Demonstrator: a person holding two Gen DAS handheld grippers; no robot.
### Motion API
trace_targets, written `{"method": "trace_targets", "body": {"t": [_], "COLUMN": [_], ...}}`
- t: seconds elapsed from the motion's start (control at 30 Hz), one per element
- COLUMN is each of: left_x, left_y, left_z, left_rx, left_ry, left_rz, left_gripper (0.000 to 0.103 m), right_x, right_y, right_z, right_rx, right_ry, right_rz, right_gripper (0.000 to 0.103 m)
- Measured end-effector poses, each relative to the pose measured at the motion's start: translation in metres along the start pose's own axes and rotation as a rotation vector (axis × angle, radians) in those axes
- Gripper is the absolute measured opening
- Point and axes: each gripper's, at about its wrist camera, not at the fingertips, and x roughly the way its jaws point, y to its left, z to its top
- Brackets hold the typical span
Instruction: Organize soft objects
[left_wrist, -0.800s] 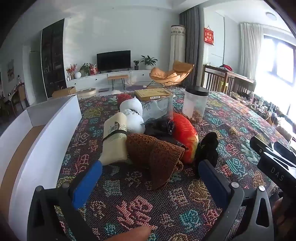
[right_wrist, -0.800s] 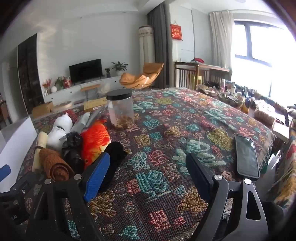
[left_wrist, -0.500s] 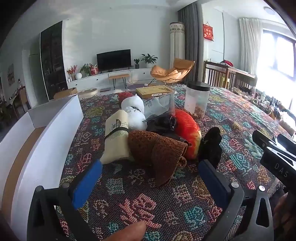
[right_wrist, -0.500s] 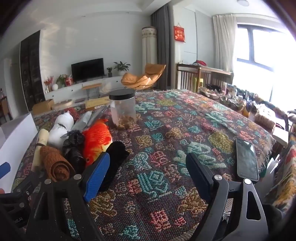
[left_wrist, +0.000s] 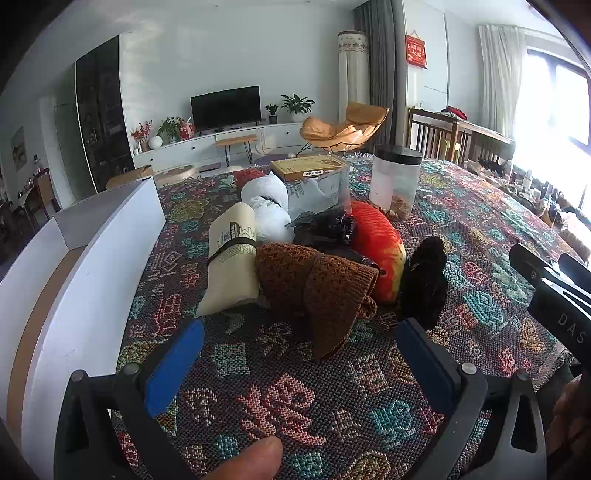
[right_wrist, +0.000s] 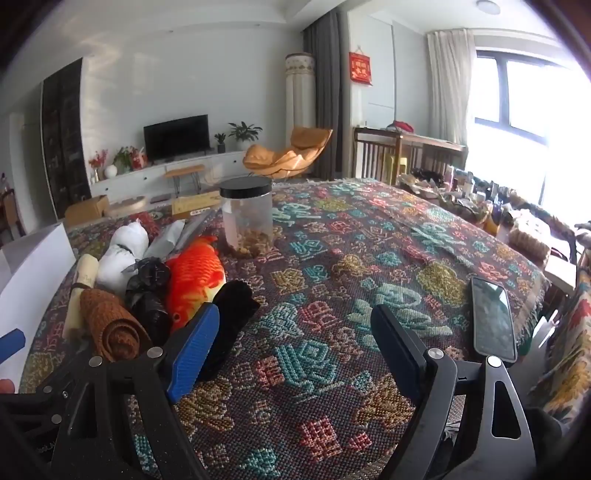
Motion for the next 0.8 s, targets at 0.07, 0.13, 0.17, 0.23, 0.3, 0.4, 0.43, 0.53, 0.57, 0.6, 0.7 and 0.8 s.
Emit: {"method": "trace_targets", "body": {"t": [0.07,0.13,0.17,0.23,0.3,0.4,0.43,0.53,0.57,0.6,0.7,0.8], "left_x": [0.0017,0.0018,0.0019,0.0017,0.0012,0.0014,0.0016,0.0027,0.0031,0.0035,0.0047,0.0050], "left_y": [0.0004,0.0006,0.0005,-0.0003,-0.0010,-0.0025,-0.0029,-0.0031,-0.0030,-0.0029,-0.0022,-0.0014], "left_z": [0.0003,0.0001,0.0001,0.0001,0.0000,-0.0005,-0.0009,-0.0015,-0.0019,-0.0023,-0.0033,-0.0039], "left_rx": [0.001,0.002,0.002,0.005,0.009,0.013,0.014,0.013,0.013,0.013,0.011,0.008], "left_ry": [0.006,0.008,0.009,0.010,0.009,0.012,0.014,0.022,0.023,0.025,0.031,0.035], "left_rz": [0.003,0.006,0.005,0.004,0.002,0.000,-0.001,-0.004,-0.004,-0.003,-0.002,-0.001], "left_gripper": [0.103,0.103,0.103,0.103,0.103,0.103,0.103,0.103,0.103,0.103,0.103,0.103], "right_x": [0.0006,0.0002,0.0006,0.0005,0.0005,0.0004,0.0005,0.0006,0.0007,0.0006,0.0007,0.0011], "right_y": [-0.0005,0.0002,-0.0004,0.0004,0.0002,0.0021,0.0023,0.0032,0.0028,0.0031,0.0031,0.0025], "right_z": [-0.0003,-0.0003,-0.0002,-0.0002,0.0000,0.0000,-0.0001,-0.0004,-0.0004,-0.0005,-0.0007,-0.0005], "right_rx": [-0.001,-0.001,-0.001,-0.002,-0.002,-0.008,-0.007,-0.006,-0.007,-0.007,-0.007,-0.007], "right_ry": [0.000,0.000,0.000,0.001,0.002,0.003,0.004,0.004,0.004,0.004,0.003,0.005], "right_rz": [-0.001,0.000,0.000,0.000,0.000,0.004,0.004,0.004,0.004,0.004,0.004,0.004], "right_gripper": [0.087,0.087,0.087,0.087,0.087,0.087,0.087,0.087,0.087,0.087,0.087,0.087]}}
